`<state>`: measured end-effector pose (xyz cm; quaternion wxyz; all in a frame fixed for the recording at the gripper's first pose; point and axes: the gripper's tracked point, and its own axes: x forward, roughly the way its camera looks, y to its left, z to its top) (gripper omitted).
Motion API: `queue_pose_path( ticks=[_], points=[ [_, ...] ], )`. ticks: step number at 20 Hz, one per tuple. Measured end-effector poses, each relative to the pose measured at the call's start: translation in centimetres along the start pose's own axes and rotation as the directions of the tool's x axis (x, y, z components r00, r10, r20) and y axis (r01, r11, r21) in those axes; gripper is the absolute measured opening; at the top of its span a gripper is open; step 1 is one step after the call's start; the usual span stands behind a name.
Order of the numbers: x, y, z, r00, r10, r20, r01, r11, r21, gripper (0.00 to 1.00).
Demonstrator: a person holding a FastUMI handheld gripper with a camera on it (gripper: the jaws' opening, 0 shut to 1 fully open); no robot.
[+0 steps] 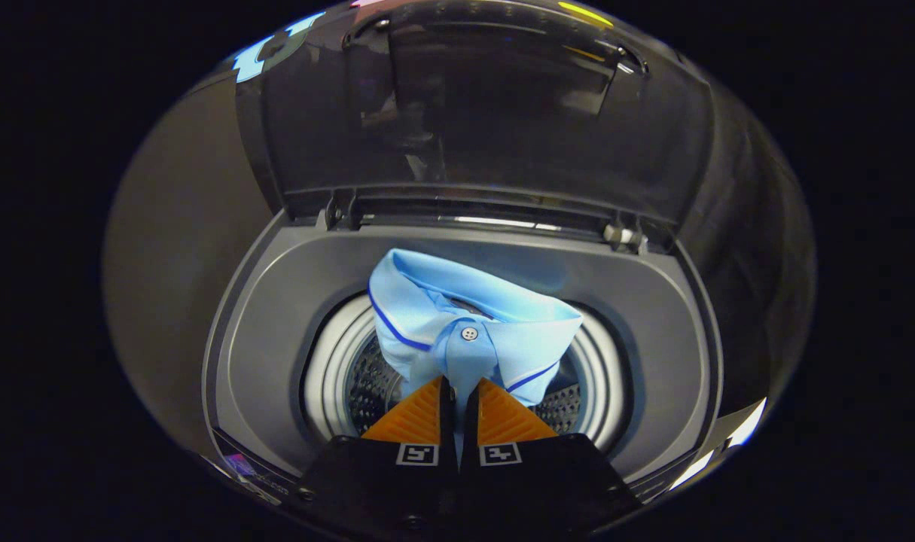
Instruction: Put the clothes into the washing machine and then close the washing machine lid.
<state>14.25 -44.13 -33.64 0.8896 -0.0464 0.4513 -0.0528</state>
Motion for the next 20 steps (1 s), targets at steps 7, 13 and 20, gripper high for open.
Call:
queue_pose_path(
  ticks=[7,13,20],
  points=[
    [1.0,0.4,-2.1,0.995,-0.003,-0.095,0.005,1.000,0.018,0.10],
    [0.5,-1.3,-0.4,0.998,-0.040,-0.045,0.042,0.998,0.048,1.00],
    [-1.3,-1.4,2.3,0.999,-0.039,0.020,0.038,0.998,0.052,1.00]
  ],
)
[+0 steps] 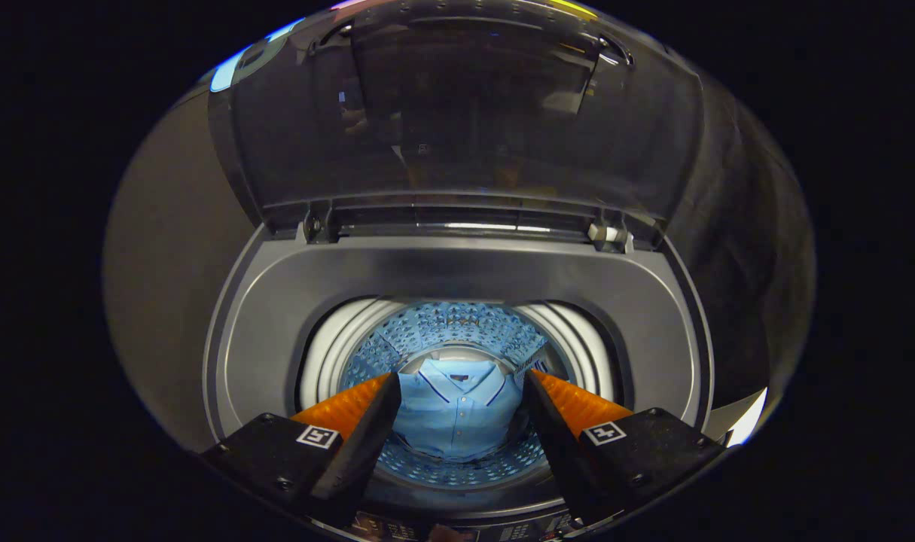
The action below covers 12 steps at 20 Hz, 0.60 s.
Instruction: Put the clothes into the washing machine and then close the washing machine lid.
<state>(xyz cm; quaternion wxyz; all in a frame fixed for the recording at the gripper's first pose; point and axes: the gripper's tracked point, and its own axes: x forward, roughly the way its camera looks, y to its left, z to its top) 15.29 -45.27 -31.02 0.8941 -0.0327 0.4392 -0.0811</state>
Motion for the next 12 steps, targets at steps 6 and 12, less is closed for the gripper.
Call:
queue_pose_path(
  ticks=[6,12],
  points=[
    [-3.0,0.3,4.6,0.993,0.015,0.114,-0.018,1.000,0.022,1.00],
    [-8.0,0.1,12.2,0.964,0.017,0.265,-0.028,0.999,0.037,1.00]
  ],
)
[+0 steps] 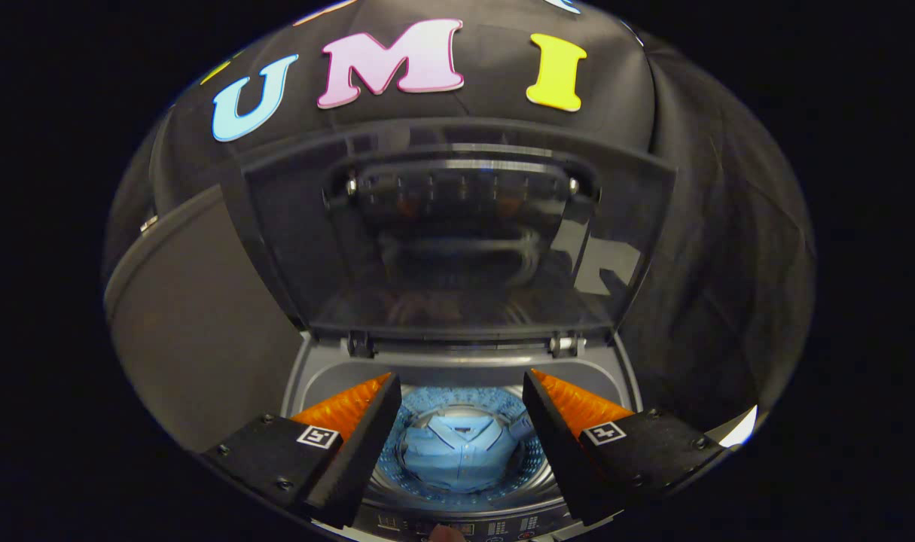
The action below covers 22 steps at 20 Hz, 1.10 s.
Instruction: Put the clothes into the washing machine and then close the washing machine lid.
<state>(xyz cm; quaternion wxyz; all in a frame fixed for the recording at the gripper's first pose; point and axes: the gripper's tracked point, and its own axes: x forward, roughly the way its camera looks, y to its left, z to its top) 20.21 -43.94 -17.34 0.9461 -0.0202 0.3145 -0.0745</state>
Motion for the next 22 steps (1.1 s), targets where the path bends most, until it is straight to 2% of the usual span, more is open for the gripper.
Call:
queue_pose_path(
  ticks=[6,13,18,22],
  points=[
    [-2.4,0.4,8.2,0.990,0.019,0.138,-0.022,0.999,0.026,1.00],
    [-3.8,0.0,18.0,0.956,0.007,0.292,-0.023,0.998,0.051,1.00],
    [-0.3,0.0,19.5,0.966,-0.003,0.259,-0.010,0.999,0.047,1.00],
    [1.6,-0.2,18.5,0.978,-0.010,0.208,0.003,0.999,0.034,1.00]
  ],
)
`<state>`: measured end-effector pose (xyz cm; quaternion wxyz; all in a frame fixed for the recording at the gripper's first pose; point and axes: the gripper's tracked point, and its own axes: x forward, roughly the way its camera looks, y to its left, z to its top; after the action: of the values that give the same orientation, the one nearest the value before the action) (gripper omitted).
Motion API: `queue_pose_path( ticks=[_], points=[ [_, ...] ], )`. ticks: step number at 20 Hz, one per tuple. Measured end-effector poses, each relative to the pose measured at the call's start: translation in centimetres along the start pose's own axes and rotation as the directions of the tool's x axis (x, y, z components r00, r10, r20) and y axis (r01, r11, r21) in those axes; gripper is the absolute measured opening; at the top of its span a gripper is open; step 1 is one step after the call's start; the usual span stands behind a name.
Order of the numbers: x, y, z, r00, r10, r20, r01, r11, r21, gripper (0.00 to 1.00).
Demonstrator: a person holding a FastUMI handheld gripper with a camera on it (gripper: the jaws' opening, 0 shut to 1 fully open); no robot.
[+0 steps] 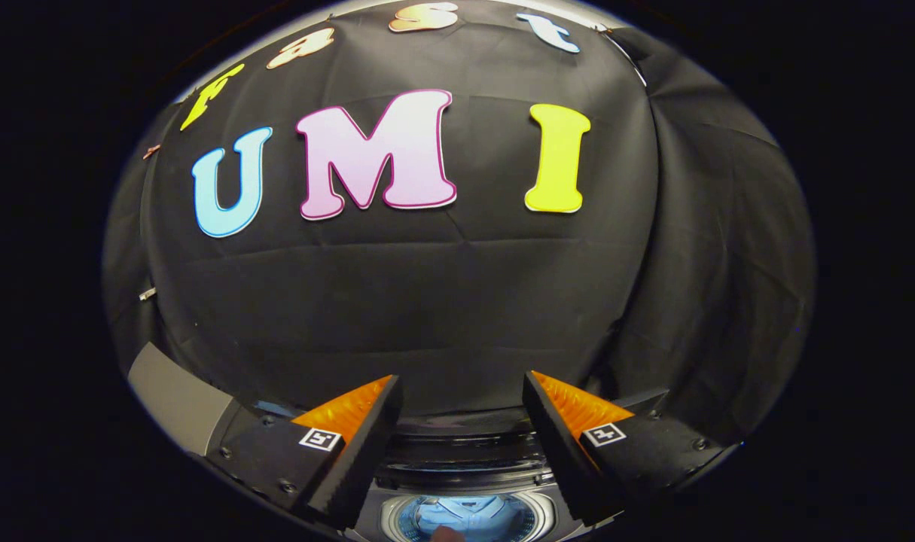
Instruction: Put the clothes into the washing machine and then close the washing machine lid.
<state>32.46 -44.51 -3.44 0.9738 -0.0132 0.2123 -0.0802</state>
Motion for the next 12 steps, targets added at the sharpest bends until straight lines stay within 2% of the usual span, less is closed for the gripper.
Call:
queue_pose_path(
  ticks=[3,6,12],
  points=[
    [0.5,-0.5,-1.2,0.999,-0.021,-0.043,0.020,1.000,-0.024,1.00],
    [1.0,-0.4,-1.1,0.999,-0.015,-0.032,0.015,1.000,0.010,0.99],
    [0.2,-0.7,-1.4,0.999,-0.033,-0.037,0.033,0.999,-0.014,1.00]
  ],
)
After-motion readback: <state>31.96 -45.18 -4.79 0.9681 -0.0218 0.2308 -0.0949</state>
